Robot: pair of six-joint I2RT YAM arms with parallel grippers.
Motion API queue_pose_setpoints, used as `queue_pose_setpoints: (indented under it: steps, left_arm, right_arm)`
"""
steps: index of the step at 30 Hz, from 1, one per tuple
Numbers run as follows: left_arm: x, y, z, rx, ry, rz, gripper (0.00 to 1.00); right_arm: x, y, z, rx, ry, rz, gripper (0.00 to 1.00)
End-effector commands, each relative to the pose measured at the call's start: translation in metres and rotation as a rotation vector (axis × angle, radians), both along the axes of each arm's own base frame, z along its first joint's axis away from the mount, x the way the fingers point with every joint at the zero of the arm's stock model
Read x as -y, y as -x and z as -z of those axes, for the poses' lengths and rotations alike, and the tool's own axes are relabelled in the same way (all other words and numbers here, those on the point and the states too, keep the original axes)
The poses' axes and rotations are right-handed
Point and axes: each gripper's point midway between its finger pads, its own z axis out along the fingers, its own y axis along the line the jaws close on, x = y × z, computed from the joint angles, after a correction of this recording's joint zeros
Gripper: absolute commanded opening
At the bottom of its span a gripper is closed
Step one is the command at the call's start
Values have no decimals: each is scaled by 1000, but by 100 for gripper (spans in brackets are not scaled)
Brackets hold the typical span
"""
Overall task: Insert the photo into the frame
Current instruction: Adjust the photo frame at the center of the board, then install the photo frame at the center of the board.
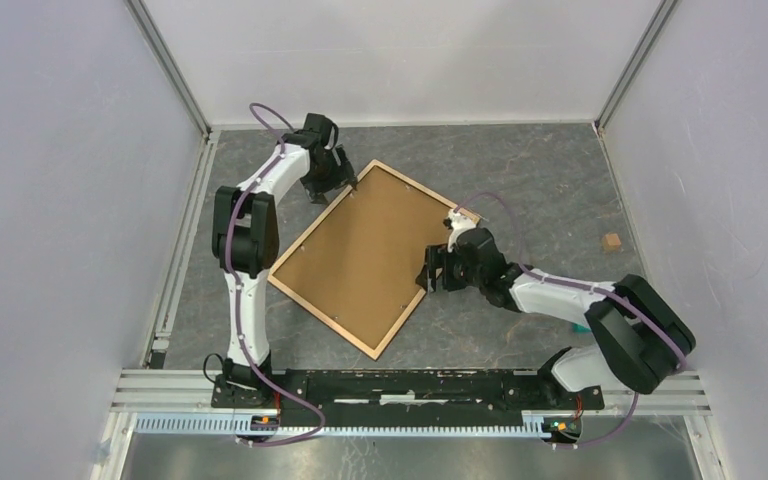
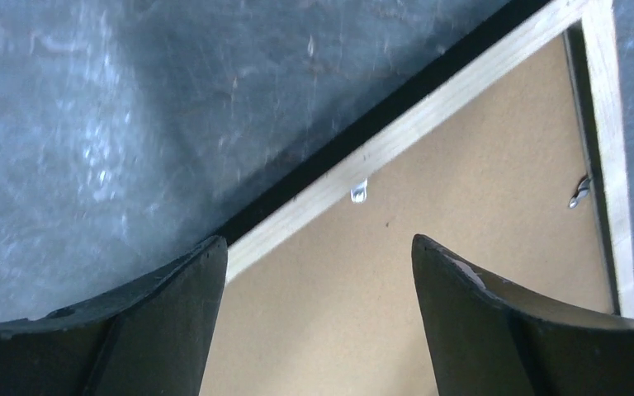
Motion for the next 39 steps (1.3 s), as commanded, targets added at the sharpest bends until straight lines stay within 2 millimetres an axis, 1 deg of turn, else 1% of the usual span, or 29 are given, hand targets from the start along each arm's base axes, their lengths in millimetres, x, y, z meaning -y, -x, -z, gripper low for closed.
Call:
queue_pose_setpoints:
  steps: [1,3,5,6,8,9,10,11,12,13,14,15,16,17,18,20,23,26,30,33,35,39]
  left_arm:
    - [-21,21,-64,79,-187,38,90]
    - [-36,37,-85,105,-236,1,91]
    - [-49,63,-97,113,-256,-46,92]
    - [-53,80,-99,106,-252,-65,91]
    - [-56,112,-96,97,-228,-71,90]
    - [-57,128,-90,80,-216,-72,90]
    - [-60,147,-82,59,-205,-75,90]
    - [-63,167,-71,31,-200,-82,89]
    - [-65,182,-65,15,-197,-88,88]
    - [-67,198,-58,-2,-196,-96,88]
    - [-66,212,-52,-5,-190,-98,87]
    - [-60,223,-46,2,-170,-91,87]
    - [-55,231,-41,2,-147,-82,86]
    - [-50,239,-36,-6,-125,-80,86]
    - [-46,246,-32,-15,-113,-75,85]
    - [-35,256,-24,-29,-95,-57,85]
    - [-23,266,-15,-40,-97,-40,84]
    - [-18,270,-8,-47,-100,-35,84]
    - [-21,270,-3,-46,-116,-49,84]
    - [-20,269,0,-39,-107,-59,84]
    - [-18,269,4,-39,-97,-63,83]
    - [-17,270,9,-58,-100,-58,83]
  right_arm:
    - [36,-51,-47,175,102,118,84]
    - [52,-69,-60,228,184,140,85]
    - [63,-87,-72,265,237,168,87]
    - [65,-94,-75,271,256,169,88]
    - [61,-116,-83,292,266,167,89]
    - [57,-129,-84,294,276,171,90]
    - [51,-142,-90,306,282,165,90]
    - [45,-155,-86,301,299,161,91]
    - [38,-169,-85,305,311,153,92]
    - [30,-186,-92,327,313,147,92]
    - [24,-199,-84,319,332,137,92]
    - [16,-214,-83,324,337,126,92]
    - [8,-228,-87,333,334,119,92]
    - [2,-238,-80,327,341,110,92]
    - [-6,-249,-82,334,330,100,92]
    - [-19,-265,-75,332,325,77,91]
    - [-29,-280,-66,325,322,68,88]
    - [-29,-282,-49,302,339,65,86]
    - [-19,-283,-30,281,397,83,84]
    - [-16,-284,-19,275,427,75,82]
    - [-15,-285,-12,265,448,72,80]
    - [-13,-288,-7,263,461,77,78]
